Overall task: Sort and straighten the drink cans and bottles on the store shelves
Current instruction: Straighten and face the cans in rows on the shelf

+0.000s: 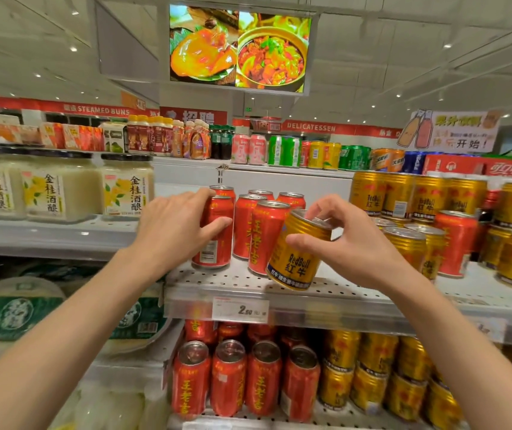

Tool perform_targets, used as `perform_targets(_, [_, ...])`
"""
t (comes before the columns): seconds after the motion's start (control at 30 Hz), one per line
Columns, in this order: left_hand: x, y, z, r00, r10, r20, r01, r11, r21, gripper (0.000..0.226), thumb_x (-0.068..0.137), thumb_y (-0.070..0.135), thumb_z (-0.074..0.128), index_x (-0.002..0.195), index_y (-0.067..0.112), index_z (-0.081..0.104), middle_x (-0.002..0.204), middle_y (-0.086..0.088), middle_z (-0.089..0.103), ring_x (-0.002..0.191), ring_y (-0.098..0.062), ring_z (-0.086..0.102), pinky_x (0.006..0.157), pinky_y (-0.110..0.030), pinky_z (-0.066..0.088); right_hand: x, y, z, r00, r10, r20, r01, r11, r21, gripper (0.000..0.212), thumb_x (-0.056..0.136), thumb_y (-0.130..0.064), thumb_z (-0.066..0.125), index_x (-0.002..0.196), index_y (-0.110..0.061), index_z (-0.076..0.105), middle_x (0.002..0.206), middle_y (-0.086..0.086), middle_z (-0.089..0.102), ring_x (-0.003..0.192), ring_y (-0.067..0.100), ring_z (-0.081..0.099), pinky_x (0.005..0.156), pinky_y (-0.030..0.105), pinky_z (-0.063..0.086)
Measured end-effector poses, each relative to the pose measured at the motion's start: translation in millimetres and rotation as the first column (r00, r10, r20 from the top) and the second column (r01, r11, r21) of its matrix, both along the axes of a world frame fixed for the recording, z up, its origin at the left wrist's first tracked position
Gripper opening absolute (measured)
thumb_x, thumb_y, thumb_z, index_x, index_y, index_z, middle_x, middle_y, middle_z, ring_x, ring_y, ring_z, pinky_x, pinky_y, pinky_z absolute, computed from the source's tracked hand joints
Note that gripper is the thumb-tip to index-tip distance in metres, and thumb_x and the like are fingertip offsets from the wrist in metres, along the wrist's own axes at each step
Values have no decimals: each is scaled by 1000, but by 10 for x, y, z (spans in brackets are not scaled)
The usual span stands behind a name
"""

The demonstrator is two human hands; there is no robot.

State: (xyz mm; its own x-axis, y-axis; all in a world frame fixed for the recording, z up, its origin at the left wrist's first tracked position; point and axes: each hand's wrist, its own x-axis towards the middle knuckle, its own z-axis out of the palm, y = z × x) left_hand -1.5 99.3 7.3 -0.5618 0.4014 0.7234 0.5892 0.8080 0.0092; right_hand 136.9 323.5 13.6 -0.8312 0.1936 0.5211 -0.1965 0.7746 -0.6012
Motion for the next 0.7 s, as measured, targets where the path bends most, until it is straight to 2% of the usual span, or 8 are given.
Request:
perform_targets(0.13, [18, -33, -87, 999, -47, -26, 48, 997, 58, 67, 87, 68, 52, 135, 23, 59, 125, -2, 68, 111, -24, 64, 88, -39, 49, -5, 19, -131, 1000, 18, -13, -18, 1000, -17, 39, 77, -49, 79, 104, -31, 57, 101, -11, 64, 92, 0, 60, 68, 15, 48])
perform_targets(0.27, [62, -73, -153, 994, -111, 12, 109, 984, 138, 59, 89, 55, 63, 138, 21, 56, 135, -3, 59, 122, -25, 57, 99, -44, 46, 22, 73, -228, 999, 25, -45, -27, 999, -47, 40, 76, -53, 79, 104, -35, 57, 105, -11, 66, 98, 5, 62, 76, 25, 54])
perform_targets(0.37, [206, -80, -237, 977, -214, -14, 211, 944, 253, 50, 91, 43, 66, 135, 20, 58, 130, -1, 59, 123, -20, 53, 104, -35, 42, 78, 133, -258, 997, 25, -68, -29, 998, -61, 38, 76, -54, 79, 103, -36, 58, 107, -12, 66, 100, 6, 62, 77, 24, 50])
perform_targets(0.43, [370, -57, -335, 962, -273, -25, 266, 906, 328, 44, 92, 36, 68, 131, 21, 59, 126, 2, 61, 120, -16, 54, 102, -28, 40, 153, 187, -286, 996, 28, -84, -35, 996, -81, 38, 75, -55, 79, 102, -36, 60, 107, -13, 67, 101, 6, 62, 79, 25, 50])
perform_targets(0.53, [648, 45, -550, 933, -359, 17, 310, 828, 467, 36, 91, 31, 71, 126, 23, 62, 118, 9, 64, 111, -9, 60, 98, -30, 48, 324, 296, -367, 995, 40, -96, -51, 993, -110, 36, 76, -52, 79, 101, -37, 59, 106, -13, 66, 102, 6, 62, 79, 25, 50])
perform_targets(0.7, [1104, 424, -1035, 847, -495, 195, 235, 677, 698, 32, 88, 36, 73, 118, 34, 63, 108, 16, 71, 98, -4, 68, 86, -29, 55, 701, 630, -565, 995, 64, -75, -76, 984, -160, 43, 66, -61, 75, 100, -39, 60, 105, -14, 68, 97, 1, 64, 74, 21, 51])
